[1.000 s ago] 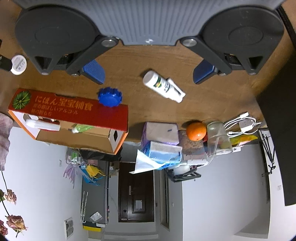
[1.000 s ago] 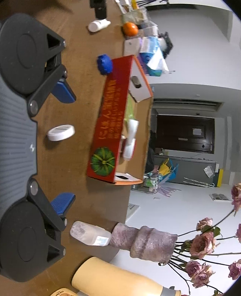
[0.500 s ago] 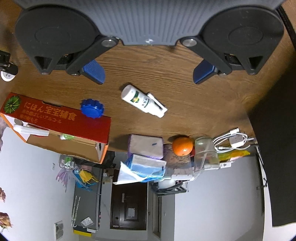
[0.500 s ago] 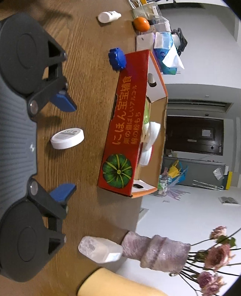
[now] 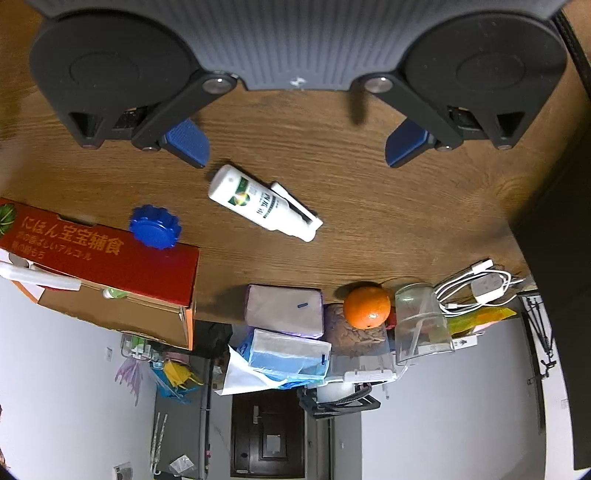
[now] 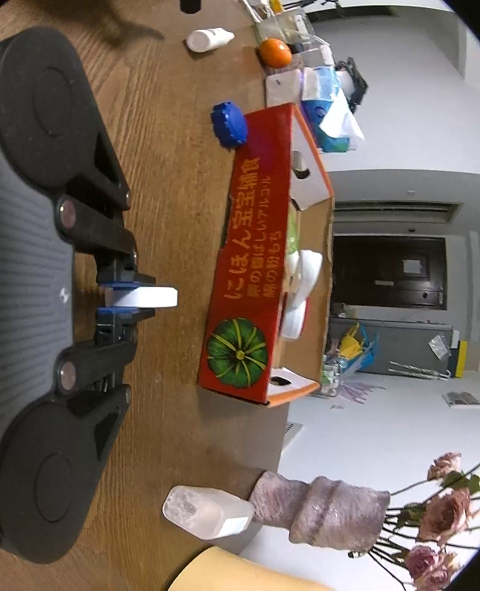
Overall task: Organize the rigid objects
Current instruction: 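Grasp the white medicine spray bottle with left tool while right tool holds the white cap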
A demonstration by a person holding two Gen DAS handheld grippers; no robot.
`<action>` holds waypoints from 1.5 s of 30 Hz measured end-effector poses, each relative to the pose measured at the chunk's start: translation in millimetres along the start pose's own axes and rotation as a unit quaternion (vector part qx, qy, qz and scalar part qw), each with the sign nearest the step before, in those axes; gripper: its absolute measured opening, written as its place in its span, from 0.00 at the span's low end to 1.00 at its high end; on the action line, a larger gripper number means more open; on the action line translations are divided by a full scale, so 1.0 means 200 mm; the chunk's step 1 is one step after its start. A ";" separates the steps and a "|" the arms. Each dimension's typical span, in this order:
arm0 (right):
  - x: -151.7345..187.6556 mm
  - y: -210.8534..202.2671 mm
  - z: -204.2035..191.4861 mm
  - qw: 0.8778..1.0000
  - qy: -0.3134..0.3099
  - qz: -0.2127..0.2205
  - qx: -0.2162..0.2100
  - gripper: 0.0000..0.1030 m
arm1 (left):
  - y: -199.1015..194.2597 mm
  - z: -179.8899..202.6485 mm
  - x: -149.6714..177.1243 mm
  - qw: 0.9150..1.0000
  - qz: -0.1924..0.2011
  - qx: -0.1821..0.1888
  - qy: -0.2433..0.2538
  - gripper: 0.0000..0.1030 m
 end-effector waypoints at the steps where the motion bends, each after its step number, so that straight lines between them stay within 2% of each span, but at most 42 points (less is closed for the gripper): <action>1: 0.00 -0.01 0.00 1.000 0.003 0.005 0.001 0.09 | 0.01 0.00 0.00 1.000 0.002 0.006 0.001 1.00; 5: -0.01 -0.04 0.02 1.000 0.016 0.019 0.000 0.09 | 0.04 0.02 -0.02 0.998 0.008 0.060 0.017 1.00; 11: 0.00 -0.09 0.00 0.999 0.025 0.032 0.004 0.09 | 0.07 0.03 -0.08 0.994 0.048 0.079 0.055 1.00; 15: 0.03 -0.11 -0.01 0.999 0.027 0.032 0.010 0.09 | 0.10 0.04 -0.10 0.988 0.060 0.105 0.093 1.00; 29: 0.08 -0.14 -0.02 0.998 0.036 0.027 0.053 0.09 | 0.22 0.05 -0.13 0.972 0.058 0.146 0.176 1.00; 35: 0.09 -0.14 -0.03 0.997 0.040 0.024 0.062 0.09 | 0.29 0.07 -0.13 0.969 0.042 0.153 0.191 1.00; 39: 0.09 -0.13 -0.03 0.997 0.041 0.023 0.067 0.09 | 0.33 0.06 -0.13 0.970 0.017 0.160 0.182 1.00; 42: 0.09 -0.13 -0.04 0.997 0.040 0.022 0.070 0.09 | 0.33 0.07 -0.13 0.969 0.019 0.163 0.187 1.00; 45: 0.09 -0.13 -0.06 0.997 0.038 0.023 0.068 0.09 | 0.33 0.09 -0.12 0.966 0.016 0.161 0.203 0.83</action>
Point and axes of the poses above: each gripper's, at about its wrist camera, not at the fingertips, and y roughly the way its jaws point, z to its right, x to its underside, the point moved 8 cm from there along y, roughly the way its jaws point, and after that the axes turned 4 degrees about -z, right-handed, at the moved point
